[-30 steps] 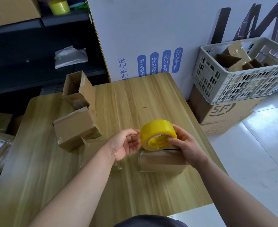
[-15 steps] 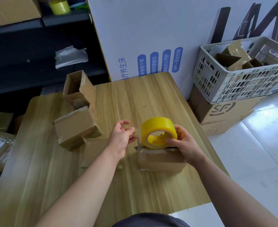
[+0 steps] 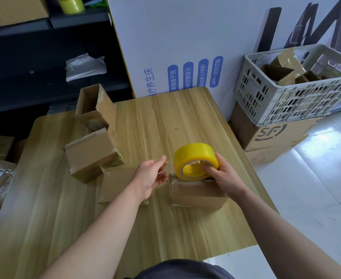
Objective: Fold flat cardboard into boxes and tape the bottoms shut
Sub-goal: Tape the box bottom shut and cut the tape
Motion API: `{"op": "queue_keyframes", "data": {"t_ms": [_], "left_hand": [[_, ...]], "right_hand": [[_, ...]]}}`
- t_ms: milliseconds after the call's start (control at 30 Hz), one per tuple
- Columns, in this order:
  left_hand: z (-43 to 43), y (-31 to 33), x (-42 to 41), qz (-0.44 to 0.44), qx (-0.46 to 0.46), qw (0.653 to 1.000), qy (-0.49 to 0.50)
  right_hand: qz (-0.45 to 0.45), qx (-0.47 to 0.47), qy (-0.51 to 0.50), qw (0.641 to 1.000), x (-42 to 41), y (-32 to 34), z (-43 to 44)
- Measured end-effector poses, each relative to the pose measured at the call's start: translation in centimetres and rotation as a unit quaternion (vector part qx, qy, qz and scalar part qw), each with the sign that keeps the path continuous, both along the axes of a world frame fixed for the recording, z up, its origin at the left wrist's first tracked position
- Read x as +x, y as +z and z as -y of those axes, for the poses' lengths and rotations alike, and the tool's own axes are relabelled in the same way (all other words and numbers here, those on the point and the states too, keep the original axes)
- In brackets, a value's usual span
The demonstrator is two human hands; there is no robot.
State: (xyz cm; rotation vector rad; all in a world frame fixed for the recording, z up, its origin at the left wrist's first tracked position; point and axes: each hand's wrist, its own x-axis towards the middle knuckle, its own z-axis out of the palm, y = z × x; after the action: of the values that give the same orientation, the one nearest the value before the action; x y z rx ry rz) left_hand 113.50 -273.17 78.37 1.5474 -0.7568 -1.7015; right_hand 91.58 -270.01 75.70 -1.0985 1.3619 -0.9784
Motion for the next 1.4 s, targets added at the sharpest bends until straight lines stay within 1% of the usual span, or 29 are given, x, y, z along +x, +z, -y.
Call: {"op": "queue_keyframes", "data": {"t_ms": [133, 200, 267, 367, 467, 567, 700, 800, 900, 933, 1033, 1133, 1233, 1333, 1400], "left_hand": [[-0.2, 0.1, -0.1, -0.107, 0.053, 0.992, 0.026], [-0.4, -0.3, -0.3, -0.116, 0.052, 0.991, 0.031], [-0.7, -0.7, -0.8, -0.090, 0.037, 0.995, 0.016], [-0.8, -1.4, -1.4, -0.025, 0.009, 1.000, -0.007], [-0.5, -2.0, -1.5, 0.014, -0.008, 1.000, -0.020], [-0.4, -2.5, -1.4, 0.034, -0.009, 0.999, -0.019], [-0.2, -2.7, -1.7, 0.055, -0.006, 0.998, -0.018], [-0.2, -2.9, -1.7, 0.068, -0.001, 0.998, -0.006], [0.0, -3.0, -1.7, 0.082, 0.006, 0.997, -0.012], [0.1, -3.1, -1.8, 0.083, 0.010, 0.996, -0.013], [0.1, -3.1, -1.8, 0.082, 0.005, 0.996, -0.015], [0.0, -3.3, -1.6, 0.088, -0.011, 0.995, -0.044], [-0.3, -3.3, -1.1, 0.087, -0.041, 0.993, -0.071], [-0.8, -3.3, -0.9, 0.091, -0.076, 0.991, -0.064], [-1.0, -3.2, -1.1, 0.115, -0.107, 0.985, -0.066]], "right_hand": [[-0.034, 0.002, 0.022, 0.999, -0.2, -0.4, 0.0], [-0.056, 0.000, 0.028, 0.998, -0.3, -0.1, 0.2], [-0.070, -0.009, 0.020, 0.997, -0.6, 0.6, 0.4], [-0.080, -0.024, 0.009, 0.996, -1.0, 1.8, 0.4], [-0.121, -0.043, -0.011, 0.992, -1.3, 2.3, -0.2], [-0.167, -0.078, -0.057, 0.981, -2.3, 2.5, -1.1], [-0.209, -0.088, -0.059, 0.972, -2.6, 2.8, -2.2], [-0.240, -0.074, -0.087, 0.964, -1.9, 3.3, -3.0], [-0.282, -0.048, -0.086, 0.954, -1.5, 2.7, -3.8], [-0.281, -0.033, -0.084, 0.955, -1.5, 2.2, -4.0], [-0.243, 0.021, -0.071, 0.967, -1.2, 1.1, -4.7], [-0.227, 0.023, -0.062, 0.972, -0.9, 0.6, -5.5], [-0.236, 0.029, -0.071, 0.969, -1.0, 0.9, -5.7], [-0.257, 0.034, -0.085, 0.962, -1.1, 1.1, -5.6], [-0.271, 0.025, -0.091, 0.958, -1.0, 1.3, -5.7]]}}
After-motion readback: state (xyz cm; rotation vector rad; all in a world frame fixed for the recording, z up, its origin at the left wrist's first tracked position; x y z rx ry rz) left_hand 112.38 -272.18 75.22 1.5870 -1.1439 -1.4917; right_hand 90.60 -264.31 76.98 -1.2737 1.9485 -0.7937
